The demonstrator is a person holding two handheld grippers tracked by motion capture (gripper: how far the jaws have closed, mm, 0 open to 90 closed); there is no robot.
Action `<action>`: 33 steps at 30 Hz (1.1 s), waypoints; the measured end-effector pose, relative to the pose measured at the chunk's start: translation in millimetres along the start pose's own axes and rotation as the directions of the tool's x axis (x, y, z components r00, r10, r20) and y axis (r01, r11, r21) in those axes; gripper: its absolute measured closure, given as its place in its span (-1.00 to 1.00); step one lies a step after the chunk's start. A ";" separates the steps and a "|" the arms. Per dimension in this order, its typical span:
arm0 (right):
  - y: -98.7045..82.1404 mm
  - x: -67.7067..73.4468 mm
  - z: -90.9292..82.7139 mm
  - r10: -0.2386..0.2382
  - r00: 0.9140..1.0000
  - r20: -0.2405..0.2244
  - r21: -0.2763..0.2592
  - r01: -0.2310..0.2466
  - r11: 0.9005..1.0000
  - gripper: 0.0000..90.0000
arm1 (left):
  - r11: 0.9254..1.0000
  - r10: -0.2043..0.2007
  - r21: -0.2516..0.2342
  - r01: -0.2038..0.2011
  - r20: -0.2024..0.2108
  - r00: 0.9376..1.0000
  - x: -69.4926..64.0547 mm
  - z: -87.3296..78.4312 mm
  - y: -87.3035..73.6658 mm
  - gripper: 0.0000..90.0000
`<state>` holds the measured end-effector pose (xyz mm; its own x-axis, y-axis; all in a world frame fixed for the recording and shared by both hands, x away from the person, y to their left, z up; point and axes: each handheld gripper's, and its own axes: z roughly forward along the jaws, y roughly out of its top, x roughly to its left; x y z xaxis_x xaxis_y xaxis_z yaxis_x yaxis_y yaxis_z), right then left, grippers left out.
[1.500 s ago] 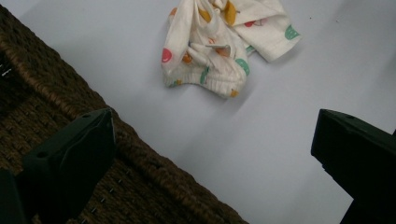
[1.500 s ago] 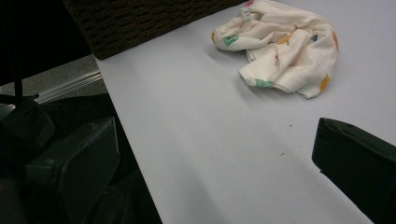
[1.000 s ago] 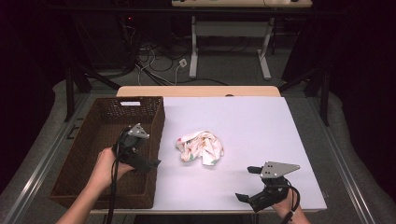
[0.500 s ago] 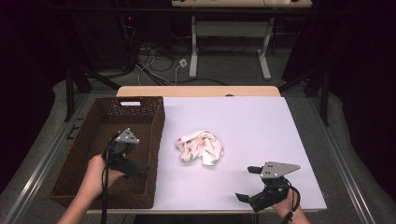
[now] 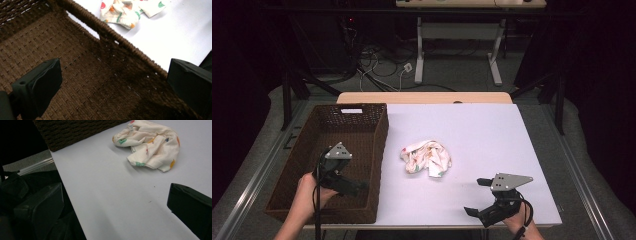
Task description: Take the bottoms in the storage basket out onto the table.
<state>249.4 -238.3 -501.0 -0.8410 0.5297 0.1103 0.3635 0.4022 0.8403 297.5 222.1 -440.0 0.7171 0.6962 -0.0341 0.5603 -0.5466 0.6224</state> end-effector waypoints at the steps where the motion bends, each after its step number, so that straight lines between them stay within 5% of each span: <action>1: 0.0 -0.2 0.1 -0.001 1.000 -0.001 0.002 0.001 1.000 -0.99 | 1.000 -0.009 -0.012 0.009 0.000 1.000 0.2 -1.4 -3.0 -1.00; 20: 0.0 -0.3 -0.4 -0.002 1.000 -0.001 0.006 0.002 1.000 -0.99 | 0.998 -0.044 -0.051 0.043 -0.016 0.999 -0.3 -10.0 -27.5 -1.00; 33: -0.6 0.0 0.7 -0.005 1.000 0.000 0.006 0.005 1.000 -0.99 | 0.996 -0.029 -0.082 0.025 -0.049 0.998 -9.3 -16.7 -39.9 -1.00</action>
<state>249.4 -238.0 -501.8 -0.8428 0.5277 0.1063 0.3617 0.4089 0.8378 261.6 245.2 -451.4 0.6792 0.7338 -0.0137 0.5419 -0.4888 0.6836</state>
